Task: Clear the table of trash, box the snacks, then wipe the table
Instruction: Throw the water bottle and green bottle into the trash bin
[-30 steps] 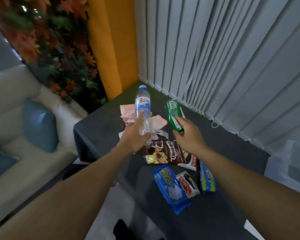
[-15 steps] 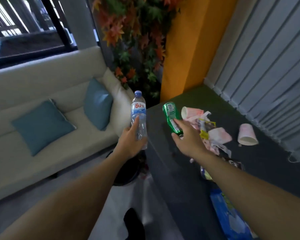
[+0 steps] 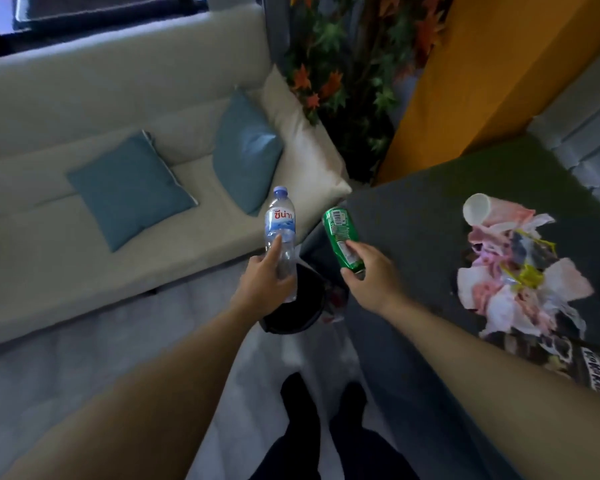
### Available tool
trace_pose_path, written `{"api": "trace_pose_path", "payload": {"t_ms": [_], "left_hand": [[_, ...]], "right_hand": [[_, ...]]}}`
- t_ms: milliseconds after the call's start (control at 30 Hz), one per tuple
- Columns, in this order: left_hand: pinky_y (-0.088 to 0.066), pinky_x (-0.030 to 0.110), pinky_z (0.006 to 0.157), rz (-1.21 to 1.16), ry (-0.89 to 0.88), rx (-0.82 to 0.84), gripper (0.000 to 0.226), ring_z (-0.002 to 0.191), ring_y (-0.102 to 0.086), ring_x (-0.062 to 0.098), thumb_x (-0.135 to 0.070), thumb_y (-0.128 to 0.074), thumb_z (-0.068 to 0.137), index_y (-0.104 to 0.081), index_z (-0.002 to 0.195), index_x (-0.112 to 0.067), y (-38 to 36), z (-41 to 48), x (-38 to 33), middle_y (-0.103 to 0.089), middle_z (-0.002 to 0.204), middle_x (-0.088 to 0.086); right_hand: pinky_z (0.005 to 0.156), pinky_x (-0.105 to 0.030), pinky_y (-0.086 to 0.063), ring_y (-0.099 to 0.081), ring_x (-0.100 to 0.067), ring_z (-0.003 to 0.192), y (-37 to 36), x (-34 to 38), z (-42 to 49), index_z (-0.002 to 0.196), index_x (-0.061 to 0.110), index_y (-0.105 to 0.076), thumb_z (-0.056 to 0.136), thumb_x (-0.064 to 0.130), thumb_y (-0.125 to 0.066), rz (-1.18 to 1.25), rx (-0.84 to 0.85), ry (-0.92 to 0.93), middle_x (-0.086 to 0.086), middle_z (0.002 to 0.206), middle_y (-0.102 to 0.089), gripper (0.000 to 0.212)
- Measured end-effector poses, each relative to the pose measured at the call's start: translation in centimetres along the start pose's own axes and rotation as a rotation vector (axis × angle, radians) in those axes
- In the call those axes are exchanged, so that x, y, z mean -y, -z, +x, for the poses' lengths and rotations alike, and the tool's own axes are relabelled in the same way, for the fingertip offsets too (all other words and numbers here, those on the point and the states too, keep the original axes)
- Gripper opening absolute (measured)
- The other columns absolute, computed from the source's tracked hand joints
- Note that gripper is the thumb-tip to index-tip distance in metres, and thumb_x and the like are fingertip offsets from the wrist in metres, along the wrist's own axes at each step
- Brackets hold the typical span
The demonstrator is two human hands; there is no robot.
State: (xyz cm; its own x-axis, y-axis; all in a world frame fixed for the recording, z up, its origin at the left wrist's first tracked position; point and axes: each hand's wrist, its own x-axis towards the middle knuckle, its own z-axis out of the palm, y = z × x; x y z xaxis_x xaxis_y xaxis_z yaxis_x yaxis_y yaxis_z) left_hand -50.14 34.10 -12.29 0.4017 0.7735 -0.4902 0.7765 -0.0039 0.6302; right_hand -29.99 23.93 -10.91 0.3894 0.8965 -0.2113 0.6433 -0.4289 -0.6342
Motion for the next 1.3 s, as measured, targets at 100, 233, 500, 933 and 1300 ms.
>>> {"api": "trace_pose_path", "payload": {"t_ms": [100, 233, 500, 933, 1300], "left_hand": [[-0.054, 0.037, 0.084, 0.032, 0.068, 0.011, 0.093, 0.095, -0.064, 0.034, -0.042, -0.067, 0.08, -0.013, 0.154, -0.051, -1.3, 1.2, 2.9, -0.053, 0.116, 0.014], [-0.045, 0.028, 0.073, 0.011, 0.125, 0.036, 0.084, 0.091, -0.06, 0.025, -0.026, -0.067, 0.088, -0.022, 0.157, -0.04, -3.5, 3.0, 6.5, -0.056, 0.122, 0.008], [-0.038, 0.027, 0.08, 0.084, 0.242, 0.15, 0.073, 0.113, -0.059, 0.035, -0.032, -0.06, 0.093, -0.026, 0.157, -0.035, -9.1, 7.1, 13.2, -0.056, 0.134, 0.017], [-0.046, 0.035, 0.092, 0.131, 0.277, 0.243, 0.08, 0.121, -0.055, 0.037, -0.045, -0.064, 0.09, -0.023, 0.158, -0.033, -14.1, 14.0, 19.0, -0.053, 0.138, 0.018], [-0.023, 0.039, 0.121, 0.246, 0.205, 0.292, 0.077, 0.152, -0.019, 0.031, -0.051, -0.049, 0.099, -0.008, 0.161, -0.031, -12.6, 15.9, 18.4, -0.012, 0.167, 0.012]], "right_hand": [[0.107, -0.03, -0.039, -0.053, -0.023, 0.127, -3.2, -1.0, 0.9, 0.141, 0.014, -0.053, 0.087, 0.02, -0.069, 0.003, 0.059, -0.029, -0.005, 0.142, -0.054, 0.056], [0.104, -0.025, -0.036, -0.051, -0.022, 0.127, -7.1, -3.0, 1.8, 0.142, 0.014, -0.052, 0.089, 0.019, -0.067, 0.003, 0.147, -0.092, -0.005, 0.142, -0.053, 0.055], [0.099, -0.022, -0.035, -0.05, -0.022, 0.124, -15.3, -8.3, 3.8, 0.139, 0.015, -0.053, 0.09, 0.022, -0.065, -0.025, 0.298, -0.209, -0.005, 0.137, -0.053, 0.051], [0.11, -0.029, -0.032, -0.041, -0.022, 0.137, -24.5, -13.5, 8.8, 0.145, 0.017, -0.047, 0.093, 0.031, -0.065, -0.08, 0.439, -0.258, -0.004, 0.15, -0.045, 0.057], [0.12, -0.041, -0.022, -0.015, -0.024, 0.15, -23.5, -13.5, 10.5, 0.153, 0.025, -0.034, 0.095, 0.05, -0.054, -0.122, 0.505, -0.257, 0.001, 0.162, -0.025, 0.066]]}}
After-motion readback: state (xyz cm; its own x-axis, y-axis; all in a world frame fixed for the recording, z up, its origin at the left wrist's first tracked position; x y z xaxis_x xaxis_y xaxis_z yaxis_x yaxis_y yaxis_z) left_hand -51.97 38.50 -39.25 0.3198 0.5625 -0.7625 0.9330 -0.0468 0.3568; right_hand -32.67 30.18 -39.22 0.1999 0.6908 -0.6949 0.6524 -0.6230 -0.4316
